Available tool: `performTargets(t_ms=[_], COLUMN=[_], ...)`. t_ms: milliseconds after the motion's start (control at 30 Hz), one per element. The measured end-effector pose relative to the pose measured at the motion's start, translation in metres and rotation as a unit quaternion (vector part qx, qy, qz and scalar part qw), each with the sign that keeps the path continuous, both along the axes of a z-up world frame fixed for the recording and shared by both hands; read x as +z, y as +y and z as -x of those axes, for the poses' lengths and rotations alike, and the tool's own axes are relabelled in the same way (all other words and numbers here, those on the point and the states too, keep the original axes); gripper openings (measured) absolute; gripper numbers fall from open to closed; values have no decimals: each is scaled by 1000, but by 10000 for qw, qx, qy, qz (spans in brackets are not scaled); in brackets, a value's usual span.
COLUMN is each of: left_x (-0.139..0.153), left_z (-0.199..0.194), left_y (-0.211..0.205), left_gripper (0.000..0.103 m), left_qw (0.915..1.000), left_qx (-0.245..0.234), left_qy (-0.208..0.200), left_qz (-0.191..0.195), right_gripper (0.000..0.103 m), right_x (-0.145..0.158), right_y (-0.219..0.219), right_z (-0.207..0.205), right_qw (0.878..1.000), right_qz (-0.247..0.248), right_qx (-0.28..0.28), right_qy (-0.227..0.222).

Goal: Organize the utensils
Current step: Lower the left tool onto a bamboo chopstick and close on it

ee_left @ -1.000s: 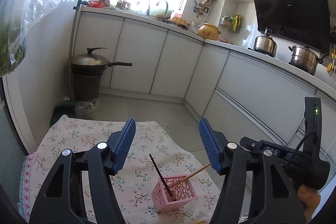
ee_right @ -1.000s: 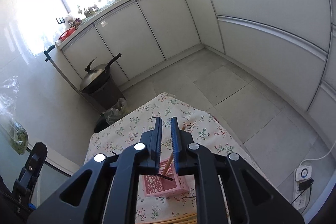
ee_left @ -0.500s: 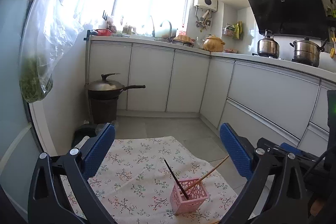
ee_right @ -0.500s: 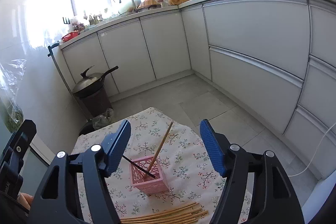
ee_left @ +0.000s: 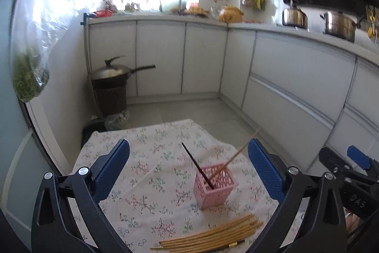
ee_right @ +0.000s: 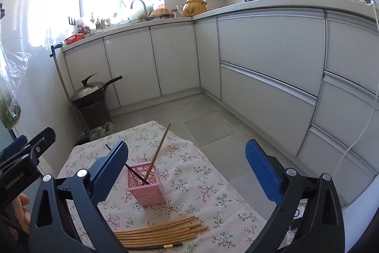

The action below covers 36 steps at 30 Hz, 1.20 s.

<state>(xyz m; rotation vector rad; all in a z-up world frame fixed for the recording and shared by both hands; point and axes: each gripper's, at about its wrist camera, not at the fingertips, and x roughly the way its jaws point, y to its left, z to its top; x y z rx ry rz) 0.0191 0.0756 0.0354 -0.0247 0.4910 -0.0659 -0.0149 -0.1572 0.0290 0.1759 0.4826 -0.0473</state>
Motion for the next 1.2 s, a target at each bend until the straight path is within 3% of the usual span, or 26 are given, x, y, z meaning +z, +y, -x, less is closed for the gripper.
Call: performTargets(t_ms=[67,167,267,367,433,500,567,633,733,833,967,1067,1200], left_x=[-16,-57,-104,-141,-165,-180,-188,-193,-199,-210,-221,-225,-226], left_z=[-8,-17,-14,-7,0,5,2,-12,-31,-40,-40,-43,-47], left_y=[-11,-38,-72,-102,-117,-125,-127,-127,-131,-142,-151,-154,-158], left_gripper=[96,96,96,96,96,96,96,96,90,77,70,70,70], left_qw=[9975,9767,9354,8971,8617,8329,8146,8103,8132,8073,7951,8003,8052], left_qx=[-434,-1395,-2548,-3239,-3813,-4285,-4582,-4602,-4469,-4376,-4484,-4381,-4318], left_qy=[536,1551,2304,2731,3045,3179,3298,3503,3680,3887,3986,3961,3900], left_qz=[-161,-494,-833,-1252,-1392,-1470,-1332,-948,-603,-751,-891,-1035,-1142], right_gripper=[96,96,96,96,96,96,96,96,96,96,96,96,96], right_x=[-15,-38,-51,-55,-57,-61,-68,-74,-84,-94,-100,-105,-104], right_y=[-16,-42,-65,-82,-89,-93,-99,-107,-118,-128,-137,-137,-136], right_z=[17,33,42,46,47,47,46,44,40,36,35,33,33], right_qw=[9997,9964,9895,9848,9834,9812,9783,9745,9655,9582,9513,9450,9471], right_qz=[-120,-493,-1010,-1324,-1416,-1480,-1548,-1648,-1922,-2065,-2201,-2384,-2302], right_qx=[-101,-131,-230,-295,-342,-333,-374,-441,-476,-582,-694,-598,-624], right_qy=[159,682,1013,1083,1086,1195,1327,1460,1692,1892,2041,2158,2146])
